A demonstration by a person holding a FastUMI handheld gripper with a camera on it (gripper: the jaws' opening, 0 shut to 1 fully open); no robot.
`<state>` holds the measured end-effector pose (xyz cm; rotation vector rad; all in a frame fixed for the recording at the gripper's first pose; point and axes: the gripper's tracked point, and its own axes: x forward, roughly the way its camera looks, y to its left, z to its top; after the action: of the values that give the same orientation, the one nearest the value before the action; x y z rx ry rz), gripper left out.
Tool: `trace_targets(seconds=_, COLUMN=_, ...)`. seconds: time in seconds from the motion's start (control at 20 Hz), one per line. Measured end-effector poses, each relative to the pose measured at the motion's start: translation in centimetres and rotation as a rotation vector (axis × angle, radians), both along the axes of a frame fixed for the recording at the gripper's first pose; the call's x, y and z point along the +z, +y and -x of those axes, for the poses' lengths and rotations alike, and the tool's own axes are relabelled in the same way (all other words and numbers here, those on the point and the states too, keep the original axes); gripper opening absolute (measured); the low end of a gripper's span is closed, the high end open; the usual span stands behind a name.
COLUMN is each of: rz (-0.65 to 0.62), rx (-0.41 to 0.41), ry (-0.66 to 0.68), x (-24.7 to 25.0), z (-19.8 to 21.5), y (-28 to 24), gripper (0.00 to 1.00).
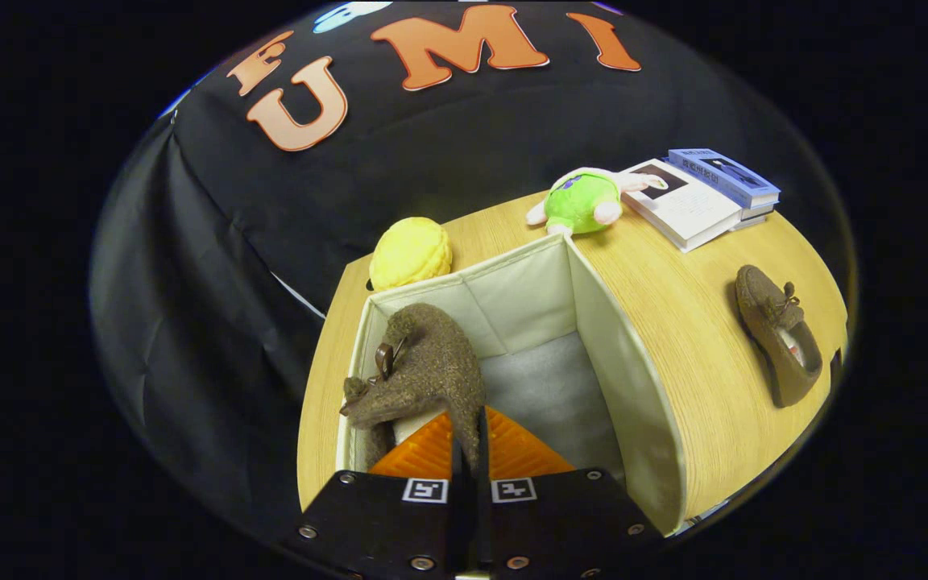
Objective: Open the storage box then place both shoes into the box .Put the left shoe in first, then the right shoe, with the right side of both shoes facing outward in a uniform manner.
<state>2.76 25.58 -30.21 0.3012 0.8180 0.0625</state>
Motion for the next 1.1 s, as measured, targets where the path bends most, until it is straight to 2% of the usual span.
trace_targets(seconds=0.05, rz=-0.012, rx=0.006, ry=-0.002, x=0.3, z=0.1, y=0.3, gripper=0.11)
trace_targets(seconds=0.1, rz=-0.021, rx=0.010, ry=-0.007, x=0.4, z=-0.2, y=0.6, gripper=0.33)
trace_targets(seconds=0.25, rz=-0.013, rx=0.036, ry=-0.018, x=1.3, z=-0.2, y=1.0, gripper=0.71)
trace_targets(seconds=0.3, rz=-0.010, rx=0.045, ry=-0.027, x=1.6, z=-0.3, y=1.1, gripper=0.88)
trace_targets(seconds=0.35, rz=-0.004, rx=0.051, ry=-0.032, x=1.9, z=-0.1, y=1.1, gripper=0.95)
trace_targets(seconds=0.4, rz=0.001, rx=0.059, ry=-0.042, x=2.4, z=-0.1, y=0.9, gripper=0.99)
trace_targets(seconds=0.7, rz=0.038, rx=0.082, ry=-0.131, x=5.5, z=-0.8, y=-1.8, gripper=0.98)
trace_targets(seconds=1.1, rz=0.098, rx=0.022, ry=-0.206, x=8.4, z=-1.4, y=-9.9, gripper=0.98)
